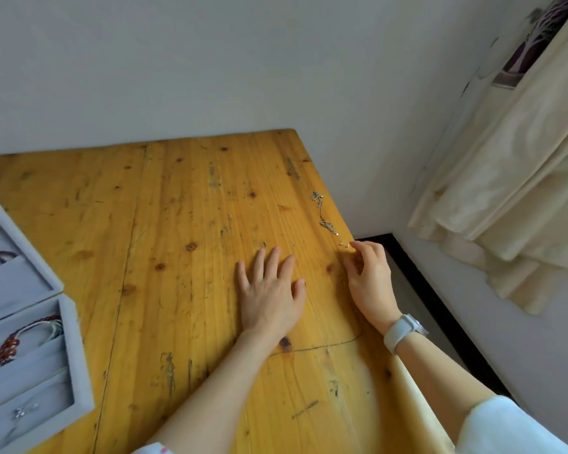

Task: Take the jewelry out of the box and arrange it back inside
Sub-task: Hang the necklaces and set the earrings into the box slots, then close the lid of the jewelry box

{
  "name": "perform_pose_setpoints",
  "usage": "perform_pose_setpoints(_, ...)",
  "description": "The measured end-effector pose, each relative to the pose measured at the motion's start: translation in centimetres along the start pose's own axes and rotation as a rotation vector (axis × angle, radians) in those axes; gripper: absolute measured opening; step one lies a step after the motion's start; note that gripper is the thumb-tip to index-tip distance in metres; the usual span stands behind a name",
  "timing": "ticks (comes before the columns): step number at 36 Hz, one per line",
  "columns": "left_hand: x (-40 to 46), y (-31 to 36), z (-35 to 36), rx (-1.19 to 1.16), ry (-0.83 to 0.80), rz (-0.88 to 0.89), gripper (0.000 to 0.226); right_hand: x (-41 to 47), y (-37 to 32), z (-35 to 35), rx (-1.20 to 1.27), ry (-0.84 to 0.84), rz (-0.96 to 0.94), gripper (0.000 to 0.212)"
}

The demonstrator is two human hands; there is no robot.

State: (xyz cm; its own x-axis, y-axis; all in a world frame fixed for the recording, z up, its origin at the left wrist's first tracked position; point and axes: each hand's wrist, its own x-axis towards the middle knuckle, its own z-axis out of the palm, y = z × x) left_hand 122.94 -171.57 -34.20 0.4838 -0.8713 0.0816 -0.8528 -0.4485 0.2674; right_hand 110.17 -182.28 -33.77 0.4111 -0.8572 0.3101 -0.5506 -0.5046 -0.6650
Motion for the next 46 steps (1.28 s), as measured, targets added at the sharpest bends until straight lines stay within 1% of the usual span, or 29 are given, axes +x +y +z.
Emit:
perform_pose_setpoints(4,0.0,-0.7,-0.3,-0.120,0.021,0.003,0.045,-2.4,-1.6,0.3,-0.026,-0.004,-0.001,0.027)
perform_pose_setpoints(7,-0.8,-2.1,-1.4,-0.255,0.050,0.029,0.038,-3.8,-3.6,0.7,-0.033,-0.076,-0.048,0.024)
perform_pose_setpoints(10,-2.7,-4.4,-3.2,-0.337,0.093,-0.026,0.035,-4.5,-6.3,1.6,-0.022,-0.171,-0.108,0.023)
perform_pose_setpoints(16,-7.8,-12.2,-7.7,-0.259,0.243,-0.132,0.032,-5.4,-13.9,5.5,0.065,-0.427,-0.258,0.024)
perform_pose_setpoints(20,-11.4,-18.0,-12.0,-0.148,0.395,-0.197,0.034,-5.8,-20.1,8.2,0.091,-0.502,-0.415,0.026)
perform_pose_setpoints(25,-14.4,-24.4,-17.7,0.111,0.580,-0.232,0.030,-5.4,-28.0,11.3,0.144,-0.464,-0.558,0.026)
perform_pose_setpoints(27,-14.5,-26.6,-19.8,0.194,0.645,-0.239,0.032,-4.9,-31.0,12.4,0.136,-0.422,-0.613,0.028)
perform_pose_setpoints(29,-14.1,-28.8,-21.5,0.268,0.664,-0.279,0.036,-4.3,-33.8,13.3,0.099,-0.352,-0.685,0.030)
perform_pose_setpoints(31,-13.2,-31.0,-22.7,0.322,0.629,-0.334,0.042,-3.5,-36.2,14.3,0.038,-0.285,-0.761,0.035)
perform_pose_setpoints(33,-12.4,-32.8,-23.7,0.316,0.547,-0.397,0.054,-2.6,-38.1,15.3,-0.034,-0.259,-0.822,0.041)
perform_pose_setpoints(35,-11.8,-34.4,-24.3,0.285,0.455,-0.457,0.057,-1.7,-39.4,16.3,-0.121,-0.295,-0.834,0.048)
perform_pose_setpoints(37,-11.3,-35.7,-24.5,0.284,0.399,-0.486,0.052,-1.1,-40.2,17.1,-0.224,-0.366,-0.812,0.051)
perform_pose_setpoints(38,-11.3,-36.2,-24.6,0.284,0.393,-0.482,0.049,-0.9,-40.4,17.4,-0.262,-0.403,-0.798,0.050)
perform_pose_setpoints(40,-11.4,-36.5,-24.7,0.264,0.444,-0.433,0.044,-0.8,-40.5,17.6,-0.295,-0.435,-0.783,0.044)
perform_pose_setpoints(41,-11.6,-36.4,-24.8,0.252,0.485,-0.403,0.041,-0.9,-40.4,17.5,-0.288,-0.417,-0.792,0.041)
perform_pose_setpoints(44,-12.4,-36.0,-24.9,0.223,0.615,-0.307,0.030,-1.7,-39.6,16.8,-0.192,-0.285,-0.846,0.036)
perform_pose_setpoints(46,-13.4,-35.6,-24.8,0.211,0.672,-0.244,0.027,-2.7,-38.9,16.1,-0.092,-0.211,-0.890,0.038)
